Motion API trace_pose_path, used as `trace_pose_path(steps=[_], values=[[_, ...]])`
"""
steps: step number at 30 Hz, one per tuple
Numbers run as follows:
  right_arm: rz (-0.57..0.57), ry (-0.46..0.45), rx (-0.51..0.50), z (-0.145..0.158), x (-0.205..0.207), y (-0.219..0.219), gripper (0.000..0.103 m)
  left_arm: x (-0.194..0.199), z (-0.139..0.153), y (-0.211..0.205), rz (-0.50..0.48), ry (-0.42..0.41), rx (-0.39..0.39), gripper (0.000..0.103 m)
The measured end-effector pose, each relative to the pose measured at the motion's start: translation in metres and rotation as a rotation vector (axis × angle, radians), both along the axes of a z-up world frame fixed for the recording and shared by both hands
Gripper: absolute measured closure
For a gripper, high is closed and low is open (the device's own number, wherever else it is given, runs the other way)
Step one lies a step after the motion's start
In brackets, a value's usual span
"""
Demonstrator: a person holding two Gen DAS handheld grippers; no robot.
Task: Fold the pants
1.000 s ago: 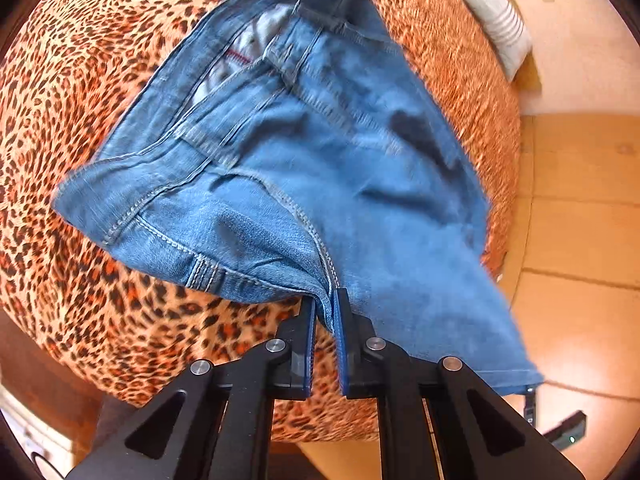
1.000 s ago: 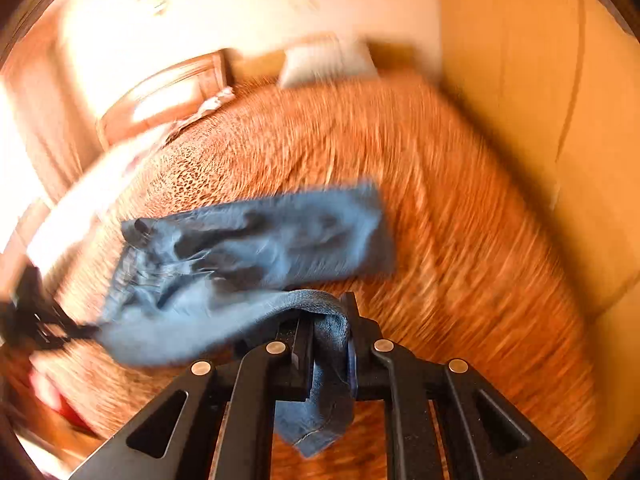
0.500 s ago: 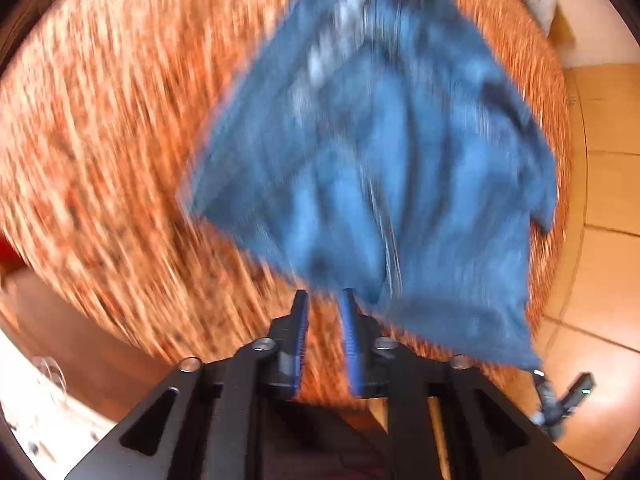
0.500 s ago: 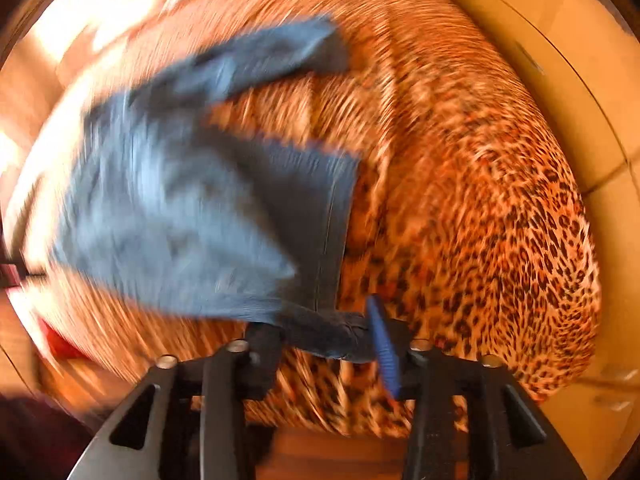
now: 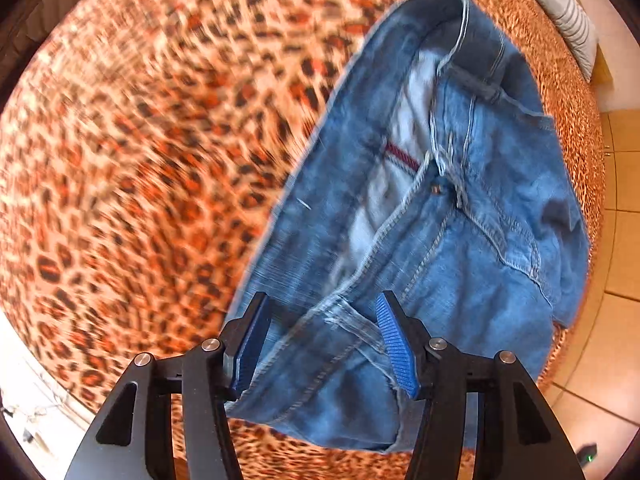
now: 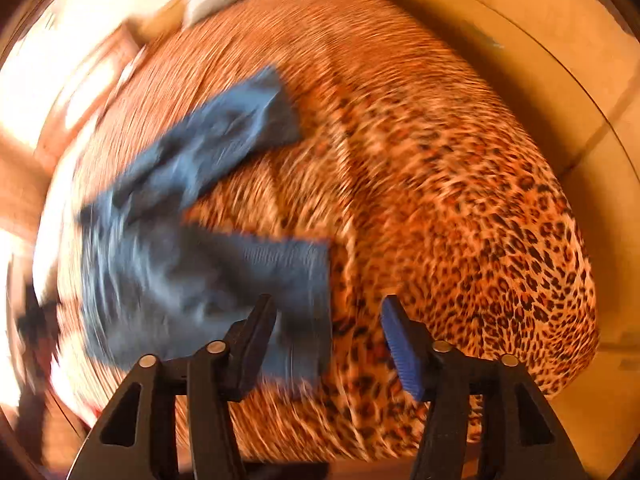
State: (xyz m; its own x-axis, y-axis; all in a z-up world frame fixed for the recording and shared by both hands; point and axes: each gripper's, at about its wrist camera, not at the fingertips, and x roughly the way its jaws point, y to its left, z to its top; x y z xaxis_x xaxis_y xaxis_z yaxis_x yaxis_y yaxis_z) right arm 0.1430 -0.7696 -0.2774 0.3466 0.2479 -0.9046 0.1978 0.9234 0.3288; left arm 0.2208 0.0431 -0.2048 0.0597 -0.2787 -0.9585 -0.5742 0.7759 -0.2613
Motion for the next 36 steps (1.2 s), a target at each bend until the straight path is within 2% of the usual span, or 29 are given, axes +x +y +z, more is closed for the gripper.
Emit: trace_pose_path(steps=[2,5,7,9,10,11,12,15,17,19,20,21,22,24,25,26,28,30,31,33,35,36], values=[[-0.059,-0.003,0.054,-0.015,0.019,-0.001,0.042,0.008,0.001,-0.011,-0.047,-0.016,0.042,0.042],[-0.071,0.078,0.098,-0.054,0.043,0.011,0.042,0.019,-0.008,-0.033,-0.167,-0.009,0.085,0.042],[-0.059,0.119,0.051,-0.077,0.05,0.028,0.042,0.019,-0.021,-0.049,-0.244,-0.003,0.124,0.04],[-0.046,0.134,-0.012,-0.084,0.048,0.04,0.043,0.022,-0.031,-0.066,-0.328,0.012,0.21,0.045],[-0.034,0.142,-0.032,-0.091,0.048,0.048,0.046,0.024,-0.032,-0.074,-0.367,0.011,0.263,0.049],[-0.02,0.132,-0.066,-0.092,0.048,0.054,0.06,0.025,-0.031,-0.082,-0.404,-0.004,0.293,0.072],[0.004,0.103,-0.127,-0.087,0.048,0.06,0.089,0.026,-0.03,-0.087,-0.42,-0.008,0.288,0.093],[0.044,0.044,-0.131,-0.066,0.058,0.06,0.089,0.031,-0.016,-0.09,-0.375,-0.056,0.251,0.094],[0.027,-0.043,-0.161,-0.036,0.071,0.048,0.089,0.038,-0.012,-0.088,-0.352,-0.079,0.265,0.093],[-0.018,-0.096,-0.157,-0.013,0.087,0.031,0.088,0.05,-0.032,-0.083,-0.321,-0.027,0.259,0.093],[-0.026,-0.081,-0.158,-0.013,0.098,0.025,0.088,0.053,-0.047,-0.078,-0.287,0.024,0.238,0.092],[-0.02,-0.052,-0.178,-0.019,0.108,0.024,0.087,0.049,-0.049,-0.066,-0.256,0.055,0.214,0.092],[-0.001,-0.016,-0.218,-0.03,0.116,0.028,0.087,0.049,-0.051,-0.064,-0.228,0.047,0.195,0.092],[0.019,0.1,-0.291,-0.056,0.123,0.033,0.08,0.049,-0.049,-0.059,-0.234,0.043,0.16,0.09],[0.01,0.133,-0.301,-0.063,0.119,0.032,0.08,0.047,-0.046,-0.054,-0.241,0.032,0.135,0.089],[-0.002,0.138,-0.284,-0.064,0.116,0.033,0.08,0.045,-0.04,-0.048,-0.241,0.01,0.109,0.088],[-0.052,0.094,-0.203,-0.056,0.107,0.022,0.073,0.046,-0.028,-0.032,-0.218,-0.02,0.083,0.088],[-0.11,0.035,-0.125,-0.041,0.105,0.008,0.057,0.059,-0.012,-0.017,-0.18,-0.074,0.085,0.085],[-0.14,0.0,-0.085,-0.031,0.109,0.001,0.053,0.073,-0.004,-0.011,-0.164,-0.106,0.098,0.082],[-0.155,-0.022,-0.029,-0.027,0.131,0.001,0.047,0.098,0.006,-0.004,-0.135,-0.159,0.129,0.058],[-0.163,-0.011,0.052,-0.033,0.153,0.007,0.047,0.126,0.009,-0.001,-0.102,-0.213,0.145,0.048],[-0.177,-0.009,0.105,-0.039,0.163,0.011,0.047,0.133,0.008,-0.005,-0.091,-0.227,0.136,0.047]])
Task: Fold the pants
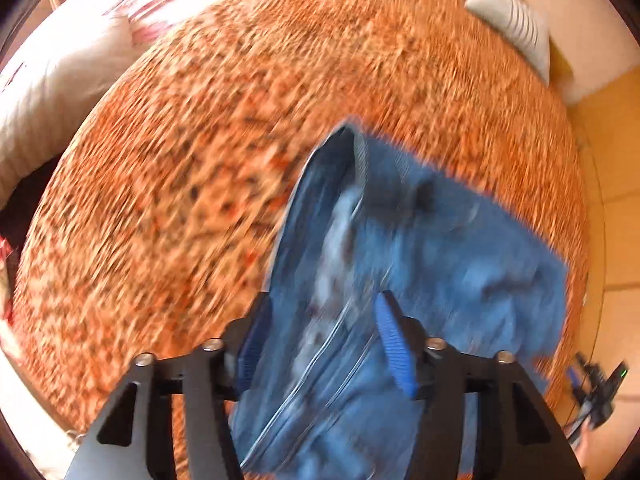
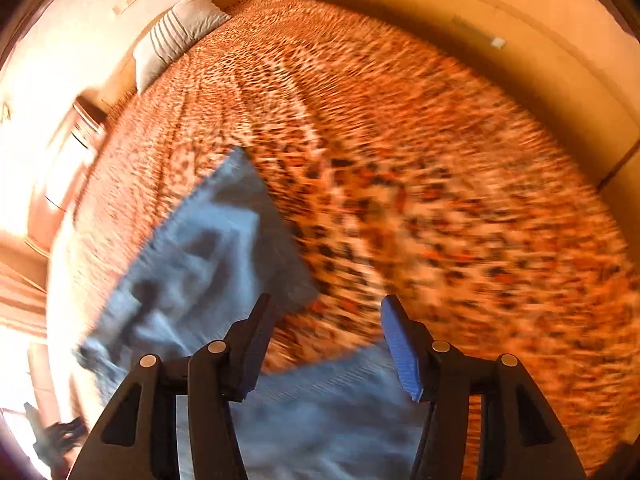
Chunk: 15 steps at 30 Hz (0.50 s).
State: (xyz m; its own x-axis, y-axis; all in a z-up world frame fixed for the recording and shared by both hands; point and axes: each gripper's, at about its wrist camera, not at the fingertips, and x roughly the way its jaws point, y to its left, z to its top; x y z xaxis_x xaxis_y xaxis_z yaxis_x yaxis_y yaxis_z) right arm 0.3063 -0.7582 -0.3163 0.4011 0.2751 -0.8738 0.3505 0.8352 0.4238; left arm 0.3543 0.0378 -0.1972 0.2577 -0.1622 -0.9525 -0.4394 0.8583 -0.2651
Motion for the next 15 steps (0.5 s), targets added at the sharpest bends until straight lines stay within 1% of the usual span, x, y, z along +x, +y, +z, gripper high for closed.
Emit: trace_pose_path(steps=[1,3,5,6,7,8,10,11,12,13,14,15], values=[[-0.015,0.003,0.027,-0.005,0.008,0.004,0.047,0.009,-0.005,-0.002,0.007,-0.006,-0.013,0.047],[-0.037,0.022,0.048,-0.014,0.022,0.009,0.047,0.027,-0.008,-0.004,0.017,-0.012,-0.033,0.047],[-0.057,0.047,0.058,-0.028,0.038,0.012,0.047,0.044,-0.031,-0.003,0.028,-0.003,-0.033,0.047],[-0.062,0.054,0.057,-0.031,0.043,0.013,0.047,0.043,-0.032,0.005,0.029,0.001,-0.037,0.047],[-0.066,0.056,0.059,-0.037,0.05,0.014,0.047,0.049,-0.04,0.005,0.03,0.01,-0.041,0.047],[-0.054,0.06,0.08,-0.044,0.057,0.017,0.047,0.052,-0.045,0.002,0.03,0.02,-0.046,0.048],[-0.01,0.085,0.098,-0.058,0.068,0.027,0.046,0.064,-0.062,-0.004,0.022,0.044,-0.057,0.057],[0.031,0.103,0.078,-0.062,0.073,0.034,0.05,0.071,-0.068,-0.006,0.013,0.052,-0.059,0.074],[0.068,0.11,0.032,-0.062,0.078,0.041,0.075,0.082,-0.072,-0.007,0.002,0.052,-0.058,0.087],[0.145,0.097,-0.072,-0.056,0.084,0.054,0.093,0.088,-0.074,-0.01,-0.007,0.051,-0.034,0.089],[0.189,0.086,-0.098,-0.053,0.088,0.06,0.094,0.095,-0.075,-0.013,-0.013,0.05,0.006,0.092],[0.207,0.055,-0.149,-0.042,0.093,0.064,0.094,0.104,-0.077,-0.017,-0.025,0.055,0.042,0.094]])
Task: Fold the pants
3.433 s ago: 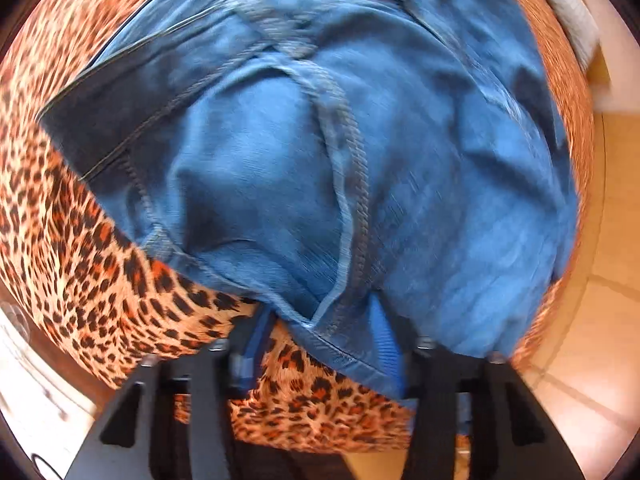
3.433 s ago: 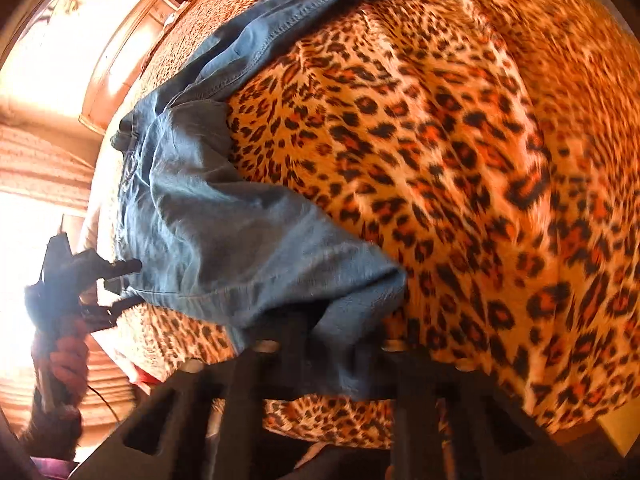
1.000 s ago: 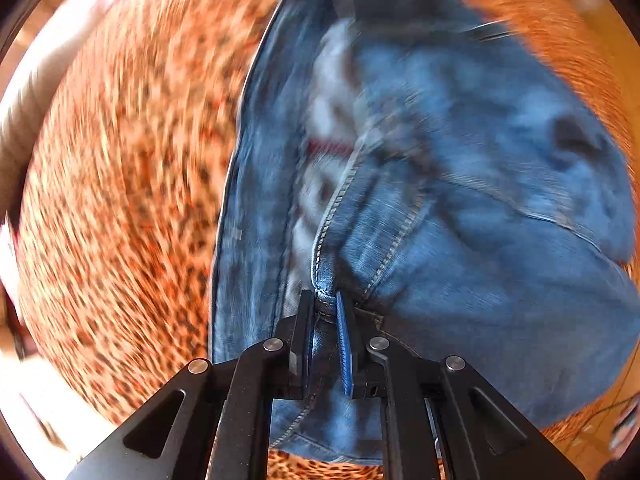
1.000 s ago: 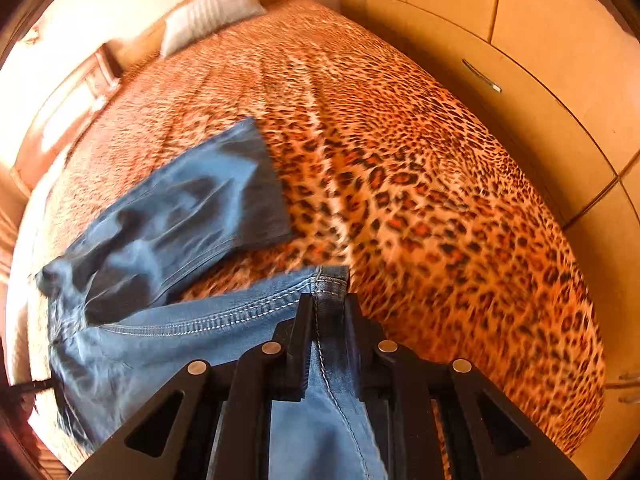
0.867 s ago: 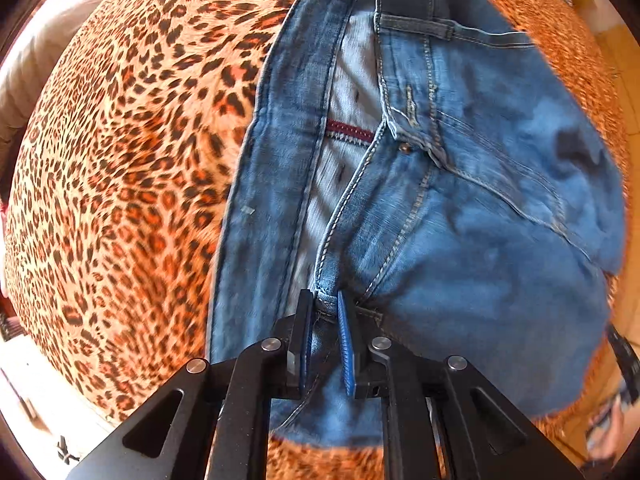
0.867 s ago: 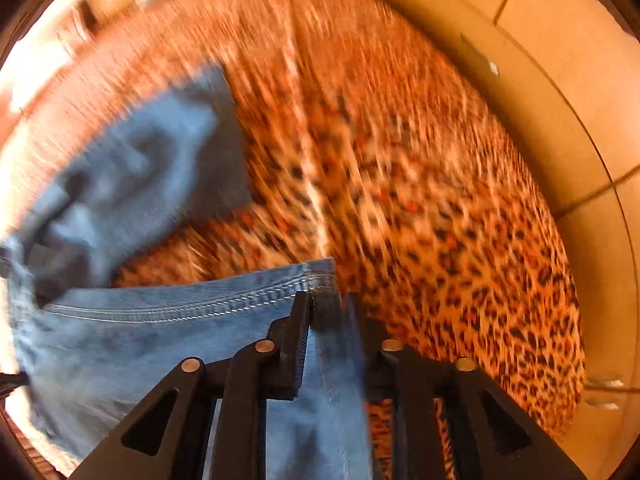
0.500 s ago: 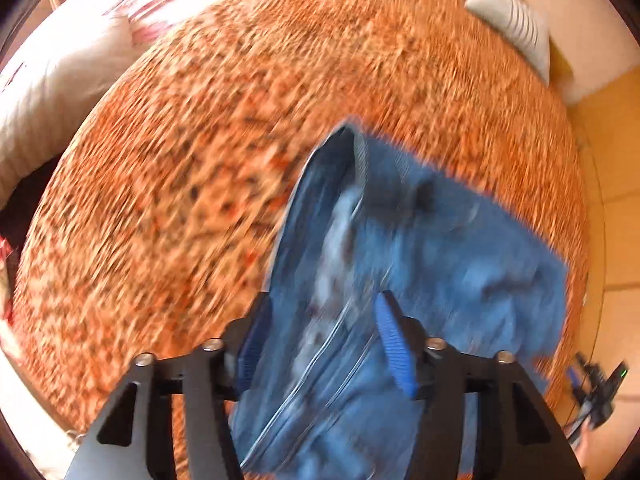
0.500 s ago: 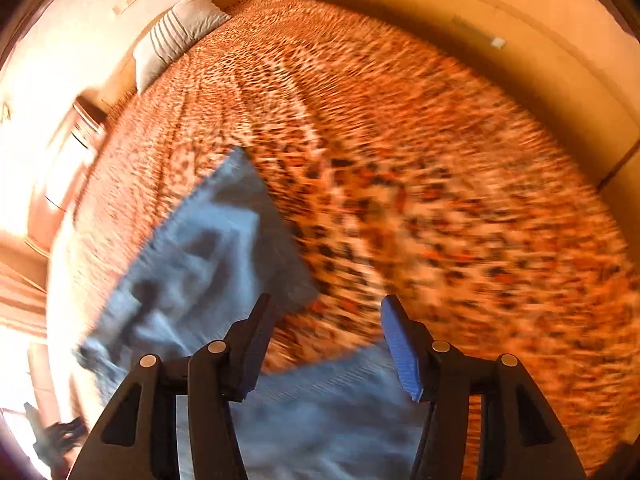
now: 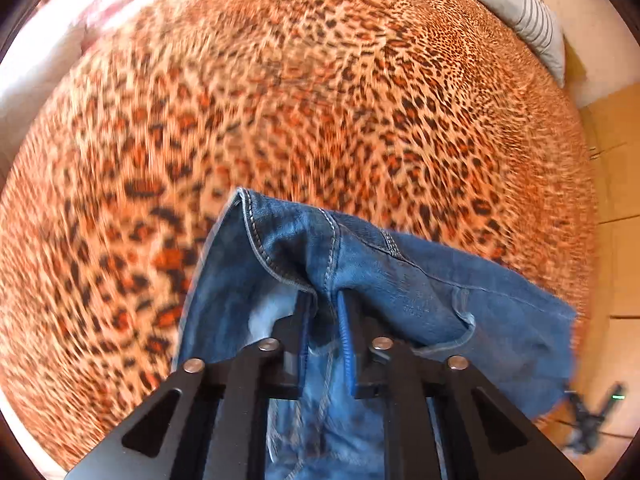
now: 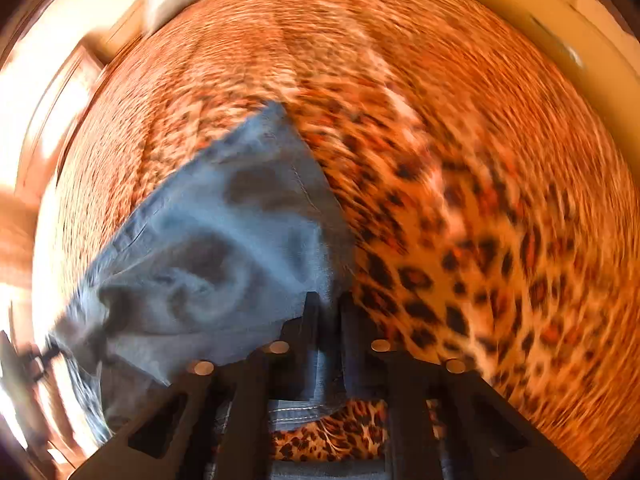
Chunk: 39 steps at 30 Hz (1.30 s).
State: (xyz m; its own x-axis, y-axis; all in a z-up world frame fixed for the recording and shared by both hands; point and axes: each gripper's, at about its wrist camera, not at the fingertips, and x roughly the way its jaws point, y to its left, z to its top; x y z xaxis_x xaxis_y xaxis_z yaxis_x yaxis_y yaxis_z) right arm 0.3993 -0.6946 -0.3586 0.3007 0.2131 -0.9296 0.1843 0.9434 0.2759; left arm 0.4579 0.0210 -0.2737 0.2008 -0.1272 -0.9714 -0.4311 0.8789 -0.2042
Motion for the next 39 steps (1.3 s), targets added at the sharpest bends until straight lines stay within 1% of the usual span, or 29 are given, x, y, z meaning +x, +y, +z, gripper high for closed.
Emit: trace_pose_path(steps=[2,3,4,5,6,7,8,9,10,11,12,14,16,18,19,20,21,22,23,24,26,28,29,32,34,35,36,37,39], values=[[0.013,-0.07,-0.087,0.016,0.008,0.002,0.093,0.014,-0.006,-0.009,-0.034,0.043,0.138,0.101],[0.033,-0.052,-0.183,0.015,0.016,0.005,0.094,0.018,-0.012,-0.011,-0.046,0.084,0.196,0.101],[0.058,0.02,-0.243,0.004,0.027,0.007,0.093,0.021,-0.019,-0.009,-0.051,0.127,0.209,0.101],[0.07,0.088,-0.227,-0.007,0.032,0.006,0.092,0.021,-0.022,-0.003,-0.052,0.133,0.142,0.101],[0.054,0.146,-0.205,-0.014,0.037,0.0,0.08,0.018,-0.02,0.003,-0.044,0.112,0.072,0.1],[0.022,0.115,-0.178,-0.006,0.037,-0.006,0.078,0.014,-0.015,0.013,-0.023,0.069,-0.007,0.1],[-0.024,0.043,-0.12,0.007,0.038,-0.015,0.067,0.011,-0.011,0.022,-0.002,0.035,-0.068,0.096],[-0.054,-0.011,-0.047,0.017,0.041,-0.023,0.045,0.01,-0.01,0.029,0.018,0.016,-0.107,0.092],[-0.08,-0.047,0.024,0.023,0.046,-0.029,0.037,0.01,-0.009,0.036,0.042,-0.003,-0.14,0.089],[-0.097,-0.067,0.059,0.027,0.055,-0.031,0.034,0.011,-0.009,0.039,0.058,-0.014,-0.155,0.078],[-0.102,-0.073,0.066,0.027,0.065,-0.031,0.034,0.013,-0.011,0.039,0.068,-0.02,-0.17,0.067],[-0.089,-0.048,0.083,0.021,0.082,-0.031,0.036,0.014,-0.014,0.035,0.077,-0.024,-0.2,0.057],[-0.096,-0.029,0.064,0.01,0.1,-0.025,0.036,0.015,-0.022,0.025,0.061,-0.019,-0.251,0.055],[-0.098,-0.038,0.081,0.001,0.113,-0.021,0.036,0.017,-0.028,0.019,0.046,0.001,-0.247,0.055],[-0.087,-0.04,0.088,-0.002,0.117,-0.016,0.037,0.022,-0.035,0.016,0.047,0.019,-0.226,0.057],[-0.053,-0.028,0.073,-0.007,0.122,-0.007,0.041,0.026,-0.043,0.014,0.056,0.04,-0.211,0.062],[-0.001,-0.012,0.043,-0.011,0.127,0.004,0.062,0.028,-0.046,0.013,0.057,0.052,-0.209,0.082],[0.061,0.012,-0.022,-0.016,0.128,0.017,0.073,0.032,-0.051,0.01,0.048,0.071,-0.181,0.089],[0.113,0.013,-0.106,-0.015,0.129,0.029,0.088,0.035,-0.053,0.007,0.04,0.079,-0.146,0.091],[0.165,-0.005,-0.135,-0.011,0.131,0.037,0.092,0.038,-0.054,0.003,0.032,0.078,-0.121,0.092],[0.187,-0.043,-0.186,0.0,0.138,0.045,0.092,0.045,-0.058,-0.007,0.018,0.087,-0.065,0.093],[0.159,-0.109,-0.218,0.012,0.149,0.043,0.092,0.053,-0.059,-0.011,0.012,0.096,-0.022,0.094],[0.139,-0.091,-0.226,0.01,0.157,0.043,0.092,0.056,-0.062,-0.01,0.03,0.118,-0.026,0.094],[0.113,-0.011,-0.209,-0.009,0.175,0.046,0.086,0.053,-0.055,0.002,0.03,0.116,-0.119,0.093],[0.086,-0.029,-0.195,-0.008,0.174,0.042,0.076,0.042,-0.044,0.021,0.042,0.069,-0.205,0.088],[0.056,-0.059,-0.119,-0.003,0.169,0.033,0.065,0.036,-0.037,0.029,0.052,0.04,-0.222,0.087],[0.028,-0.077,-0.057,-0.001,0.164,0.023,0.06,0.03,-0.032,0.032,0.046,0.025,-0.213,0.078],[0.006,-0.084,-0.034,0.001,0.157,0.015,0.058,0.024,-0.027,0.032,0.018,0.015,-0.192,0.069],[-0.007,-0.074,0.034,0.001,0.142,0.002,0.056,0.007,-0.02,0.025,-0.032,0.0,-0.169,0.058]])
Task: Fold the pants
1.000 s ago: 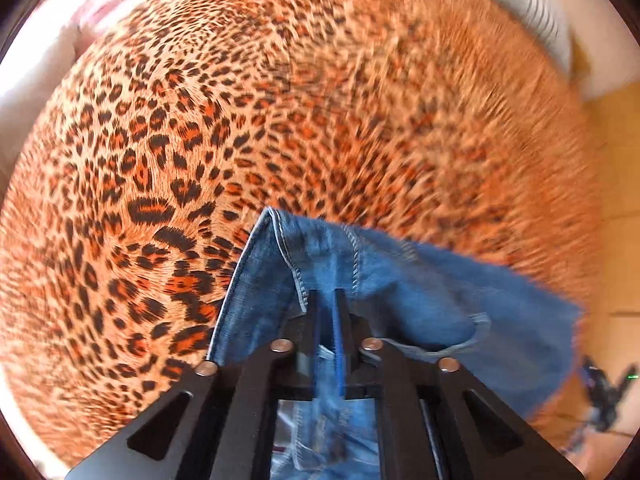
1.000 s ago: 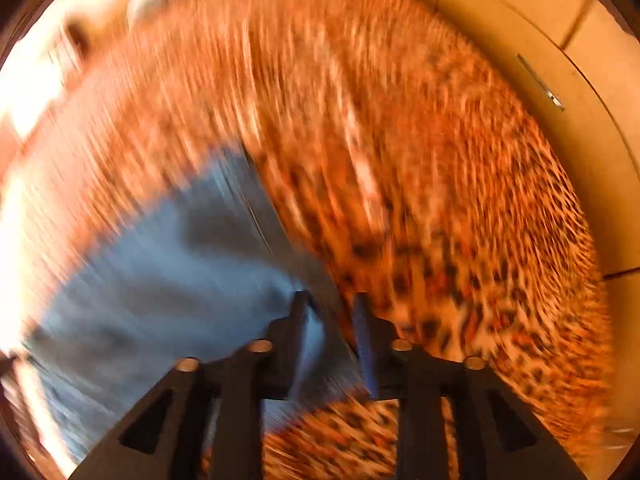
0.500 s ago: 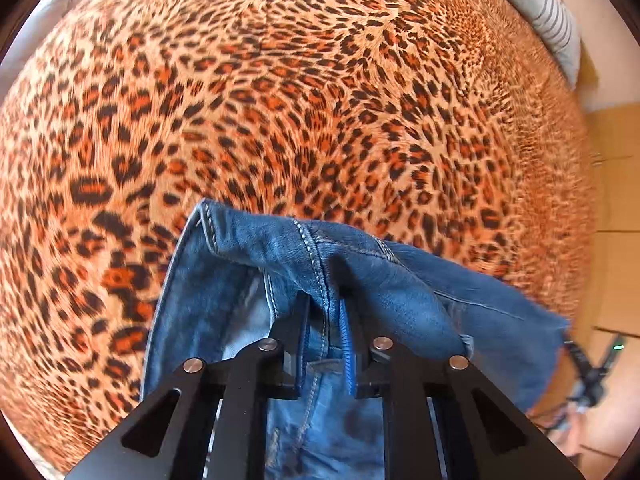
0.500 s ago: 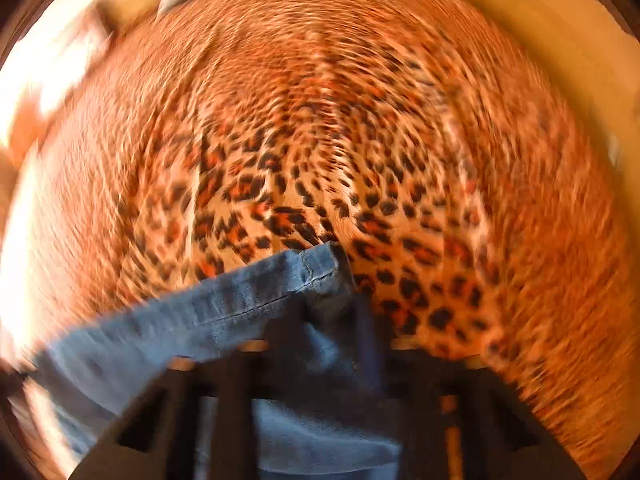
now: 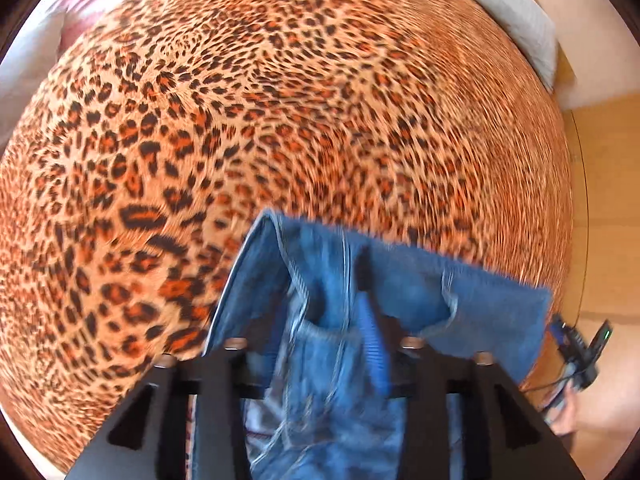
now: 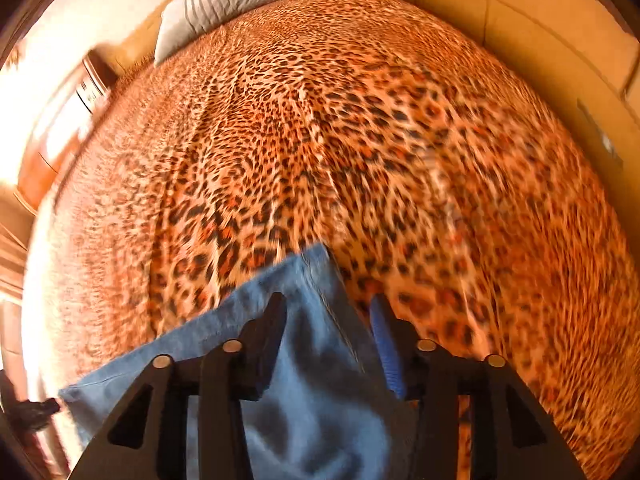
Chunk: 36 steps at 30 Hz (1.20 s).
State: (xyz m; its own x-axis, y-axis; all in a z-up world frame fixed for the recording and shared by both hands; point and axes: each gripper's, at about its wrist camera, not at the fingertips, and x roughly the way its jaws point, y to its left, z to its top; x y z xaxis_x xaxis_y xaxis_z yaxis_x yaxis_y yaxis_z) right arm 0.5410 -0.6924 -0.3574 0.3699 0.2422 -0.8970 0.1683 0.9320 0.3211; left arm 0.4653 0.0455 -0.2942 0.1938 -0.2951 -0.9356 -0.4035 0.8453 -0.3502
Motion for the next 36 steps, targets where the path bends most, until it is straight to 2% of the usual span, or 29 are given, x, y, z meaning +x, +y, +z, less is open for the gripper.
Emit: trace_pose_path(steps=[2,8,9,10,11,12,13,14,15,16,17,18,21,22,23,24,25,27,29,30,31,32,33,34,36], values=[[0.014,0.022,0.003,-0.001,-0.022,-0.005,0.056,-0.022,0.002,-0.007,-0.031,0.002,-0.012,0.056],[-0.022,0.058,0.002,-0.001,-0.094,-0.024,0.055,-0.067,-0.033,-0.033,-0.066,0.126,-0.074,0.057],[-0.044,0.06,-0.005,0.0,-0.104,-0.027,0.053,-0.073,-0.035,-0.034,-0.067,0.134,-0.087,0.056],[-0.063,0.064,-0.006,0.003,-0.112,-0.03,0.049,-0.079,-0.038,-0.037,-0.068,0.14,-0.107,0.051],[-0.088,0.072,0.005,0.0,-0.119,-0.033,0.044,-0.083,-0.042,-0.041,-0.071,0.145,-0.105,0.051],[-0.105,0.081,0.029,0.001,-0.127,-0.038,0.043,-0.085,-0.045,-0.043,-0.071,0.145,-0.098,0.052],[-0.125,0.092,0.07,-0.004,-0.131,-0.039,0.043,-0.086,-0.048,-0.046,-0.066,0.143,-0.072,0.054],[-0.136,0.095,0.103,-0.008,-0.135,-0.039,0.043,-0.086,-0.049,-0.049,-0.062,0.143,-0.017,0.071],[-0.143,0.079,0.113,-0.011,-0.135,-0.037,0.043,-0.085,-0.05,-0.054,-0.072,0.154,0.027,0.08],[-0.139,0.061,0.113,-0.011,-0.135,-0.035,0.055,-0.087,-0.049,-0.056,-0.066,0.143,0.032,0.096],[-0.125,0.052,0.113,-0.013,-0.132,-0.031,0.089,-0.092,-0.044,-0.057,-0.06,0.141,0.037,0.098],[-0.098,0.066,0.113,-0.015,-0.13,-0.026,0.093,-0.098,-0.037,-0.057,-0.066,0.142,0.068,0.098],[-0.087,-0.033,0.076,0.008,-0.143,-0.025,0.093,-0.108,-0.045,-0.066,-0.103,0.152,0.141,0.096],[-0.084,-0.015,0.052,0.006,-0.147,-0.027,0.09,-0.108,-0.052,-0.068,-0.093,0.159,0.147,0.096],[-0.074,0.04,0.013,-0.004,-0.149,-0.028,0.085,-0.107,-0.051,-0.07,-0.077,0.152,0.146,0.096],[-0.064,0.084,-0.008,-0.013,-0.151,-0.029,0.078,-0.107,-0.049,-0.069,-0.059,0.144,0.135,0.097],[-0.065,0.091,-0.011,-0.014,-0.153,-0.029,0.074,-0.109,-0.044,-0.067,-0.052,0.129,0.106,0.096],[-0.087,0.073,0.028,-0.005,-0.158,-0.037,0.07,-0.117,-0.028,-0.058,-0.058,0.086,0.045,0.093],[-0.12,0.04,0.065,0.01,-0.162,-0.051,0.058,-0.118,-0.009,-0.046,-0.039,0.038,0.002,0.093],[-0.137,0.016,0.068,0.017,-0.161,-0.058,0.055,-0.115,-0.001,-0.039,-0.018,0.011,0.0,0.086],[-0.154,-0.017,0.07,0.027,-0.157,-0.067,0.048,-0.105,0.008,-0.032,0.001,-0.021,-0.009,0.078],[-0.159,-0.03,0.072,0.032,-0.152,-0.07,0.041,-0.093,0.014,-0.026,0.009,-0.049,-0.011,0.057],[-0.162,-0.039,0.07,0.036,-0.141,-0.074,0.04,-0.076,0.02,-0.021,0.027,-0.068,0.009,0.041],[-0.162,-0.04,0.064,0.037,-0.127,-0.075,0.039,-0.057,0.023,-0.017,0.044,-0.082,0.022,0.036],[-0.149,-0.021,0.084,0.032,-0.099,-0.066,0.038,-0.033,0.02,-0.008,0.076,-0.065,0.011,0.034]])
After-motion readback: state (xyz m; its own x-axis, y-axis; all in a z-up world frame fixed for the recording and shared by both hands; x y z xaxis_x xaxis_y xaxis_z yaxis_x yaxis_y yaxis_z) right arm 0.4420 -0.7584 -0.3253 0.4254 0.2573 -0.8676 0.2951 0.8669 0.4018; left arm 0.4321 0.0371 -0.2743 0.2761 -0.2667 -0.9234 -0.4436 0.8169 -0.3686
